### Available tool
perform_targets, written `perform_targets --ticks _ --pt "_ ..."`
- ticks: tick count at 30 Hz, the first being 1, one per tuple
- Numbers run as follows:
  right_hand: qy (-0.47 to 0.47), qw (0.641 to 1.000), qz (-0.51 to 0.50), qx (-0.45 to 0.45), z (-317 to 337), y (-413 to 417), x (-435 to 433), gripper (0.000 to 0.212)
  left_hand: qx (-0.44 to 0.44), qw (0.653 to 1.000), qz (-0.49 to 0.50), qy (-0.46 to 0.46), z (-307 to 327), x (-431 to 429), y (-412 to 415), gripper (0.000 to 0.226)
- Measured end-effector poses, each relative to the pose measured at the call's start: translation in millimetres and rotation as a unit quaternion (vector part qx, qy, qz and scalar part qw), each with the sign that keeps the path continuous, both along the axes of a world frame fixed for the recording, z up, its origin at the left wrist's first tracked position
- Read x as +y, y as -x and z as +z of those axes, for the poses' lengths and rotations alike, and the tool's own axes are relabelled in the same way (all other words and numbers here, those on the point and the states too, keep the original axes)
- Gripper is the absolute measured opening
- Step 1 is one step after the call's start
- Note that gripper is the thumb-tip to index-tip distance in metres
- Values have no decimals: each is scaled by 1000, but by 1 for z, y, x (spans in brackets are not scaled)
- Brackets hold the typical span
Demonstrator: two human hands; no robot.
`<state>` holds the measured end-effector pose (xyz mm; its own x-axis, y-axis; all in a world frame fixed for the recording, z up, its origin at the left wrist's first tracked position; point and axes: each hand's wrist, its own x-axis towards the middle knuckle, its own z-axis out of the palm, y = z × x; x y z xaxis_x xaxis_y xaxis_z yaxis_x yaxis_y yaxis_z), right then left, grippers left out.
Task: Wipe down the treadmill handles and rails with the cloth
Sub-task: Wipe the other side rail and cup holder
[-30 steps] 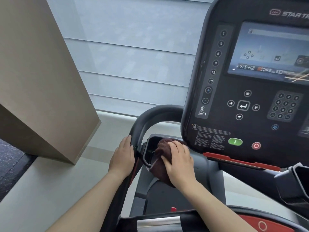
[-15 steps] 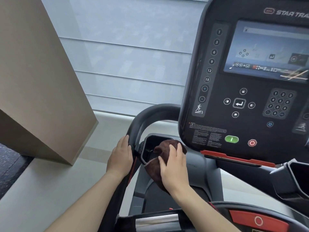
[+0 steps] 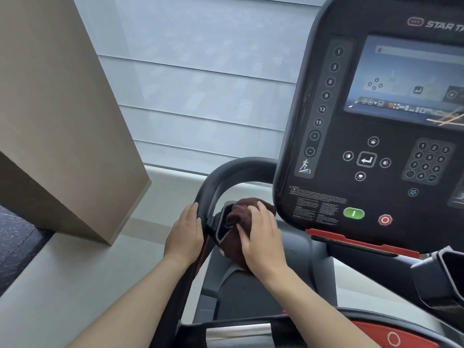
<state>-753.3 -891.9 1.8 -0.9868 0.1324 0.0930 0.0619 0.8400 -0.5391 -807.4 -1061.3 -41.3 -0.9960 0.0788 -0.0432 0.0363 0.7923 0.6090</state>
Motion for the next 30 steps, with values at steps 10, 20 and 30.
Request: perform_targets --ticks 10,20,30 --pt "-18 993 105 -54 10 46 0 37 5 1000 6 -24 0 0 6 44" --pt "94 990 110 -1 26 52 13 20 12 1000 21 -12 -9 -11 -21 46" --pt "92 987 128 -34 18 42 10 26 -12 999 36 40 -3 -6 -17 46"
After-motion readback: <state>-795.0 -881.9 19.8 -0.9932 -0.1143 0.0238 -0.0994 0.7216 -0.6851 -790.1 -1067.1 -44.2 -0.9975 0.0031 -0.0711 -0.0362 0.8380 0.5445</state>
